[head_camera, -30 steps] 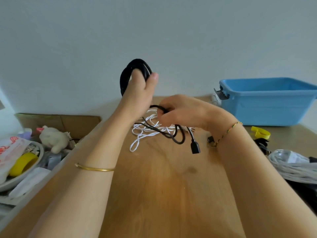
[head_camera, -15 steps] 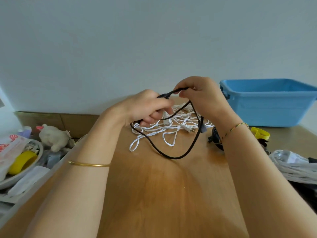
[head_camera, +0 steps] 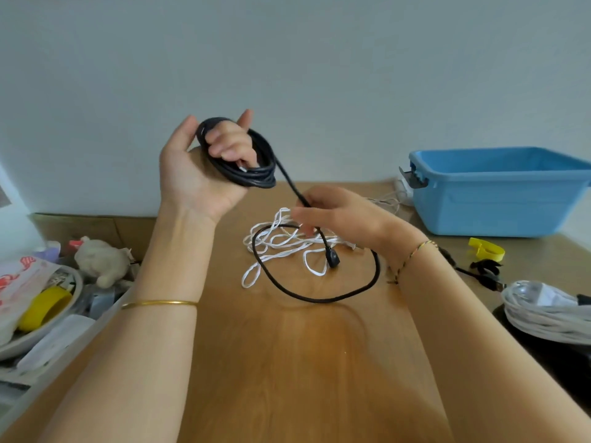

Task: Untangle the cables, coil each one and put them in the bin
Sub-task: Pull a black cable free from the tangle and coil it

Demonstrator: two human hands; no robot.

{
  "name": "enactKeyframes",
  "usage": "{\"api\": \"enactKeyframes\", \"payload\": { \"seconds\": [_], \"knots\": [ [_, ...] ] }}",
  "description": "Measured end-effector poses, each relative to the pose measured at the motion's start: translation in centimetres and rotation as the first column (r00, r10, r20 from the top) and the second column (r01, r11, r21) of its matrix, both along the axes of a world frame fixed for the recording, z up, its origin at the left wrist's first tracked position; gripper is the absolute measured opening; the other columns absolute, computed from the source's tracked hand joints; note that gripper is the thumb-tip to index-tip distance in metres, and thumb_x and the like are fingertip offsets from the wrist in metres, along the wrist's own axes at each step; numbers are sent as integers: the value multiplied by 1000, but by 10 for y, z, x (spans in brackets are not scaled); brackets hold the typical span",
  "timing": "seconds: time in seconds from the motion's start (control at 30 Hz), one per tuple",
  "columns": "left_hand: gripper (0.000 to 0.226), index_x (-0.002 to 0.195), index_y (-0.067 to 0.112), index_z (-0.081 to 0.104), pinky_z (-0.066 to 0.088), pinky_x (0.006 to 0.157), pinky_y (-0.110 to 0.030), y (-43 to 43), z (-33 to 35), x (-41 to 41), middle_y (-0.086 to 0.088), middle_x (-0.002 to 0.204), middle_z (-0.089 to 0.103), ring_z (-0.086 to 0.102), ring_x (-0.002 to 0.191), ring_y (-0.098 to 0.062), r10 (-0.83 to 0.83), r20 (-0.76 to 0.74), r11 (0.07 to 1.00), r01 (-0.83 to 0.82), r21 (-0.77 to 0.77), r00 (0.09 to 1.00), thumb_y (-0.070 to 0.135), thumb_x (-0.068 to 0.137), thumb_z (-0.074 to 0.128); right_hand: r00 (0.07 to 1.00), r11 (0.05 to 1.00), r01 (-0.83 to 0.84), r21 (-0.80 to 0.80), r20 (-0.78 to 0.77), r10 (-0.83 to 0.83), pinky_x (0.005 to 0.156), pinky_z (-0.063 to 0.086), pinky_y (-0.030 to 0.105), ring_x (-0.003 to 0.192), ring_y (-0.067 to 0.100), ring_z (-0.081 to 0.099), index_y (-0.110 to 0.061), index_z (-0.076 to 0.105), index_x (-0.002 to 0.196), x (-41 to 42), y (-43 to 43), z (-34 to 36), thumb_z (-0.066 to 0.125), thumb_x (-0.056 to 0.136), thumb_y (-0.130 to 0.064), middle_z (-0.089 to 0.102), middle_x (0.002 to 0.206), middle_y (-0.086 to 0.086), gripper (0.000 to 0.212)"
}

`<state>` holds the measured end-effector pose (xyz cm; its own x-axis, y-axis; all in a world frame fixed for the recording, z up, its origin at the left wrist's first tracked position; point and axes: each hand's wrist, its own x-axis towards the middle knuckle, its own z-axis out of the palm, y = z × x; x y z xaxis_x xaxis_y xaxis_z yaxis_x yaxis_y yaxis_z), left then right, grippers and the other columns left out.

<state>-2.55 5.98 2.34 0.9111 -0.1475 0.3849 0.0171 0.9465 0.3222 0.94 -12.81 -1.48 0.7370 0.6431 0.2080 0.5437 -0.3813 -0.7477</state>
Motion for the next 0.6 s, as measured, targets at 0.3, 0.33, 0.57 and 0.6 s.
{"api": "enactKeyframes", "payload": {
  "seconds": [0.3,0.33,0.57,0.6],
  "knots": [
    [33,76,13,40,43,49,-21,-41,-7,13,1,54,43,39,44,-11,654,60,647,-598,473,754,30,104,34,988,964,-146,-224,-86,130,72,42,34,63,14,51,-6,56,74,-21,5,16,58,65,-41,55,63,1,36],
    [35,73,13,40,45,50,-23,-43,-11,15,2,54,44,40,45,-11,704,154,523,-653,548,693,27,105,33,986,961,-155,-229,-93,137,69,41,33,62,15,51,-8,53,68,-22,5,18,58,64,-38,56,62,1,31],
    [33,86,5,37,41,66,-34,-36,-29,19,-6,69,48,52,63,-23,367,775,-590,-516,621,514,36,100,39,1000,998,-4,-64,23,5,67,43,32,66,14,53,-7,65,88,-19,-10,32,58,77,-12,60,71,3,13],
    [34,86,7,35,40,66,-38,-34,-28,17,-5,71,47,50,67,-25,313,774,-686,-433,585,550,37,100,40,998,999,36,3,52,-36,67,46,29,67,13,54,-8,65,91,-16,-15,34,57,79,-6,61,73,4,15]
  ]
}}
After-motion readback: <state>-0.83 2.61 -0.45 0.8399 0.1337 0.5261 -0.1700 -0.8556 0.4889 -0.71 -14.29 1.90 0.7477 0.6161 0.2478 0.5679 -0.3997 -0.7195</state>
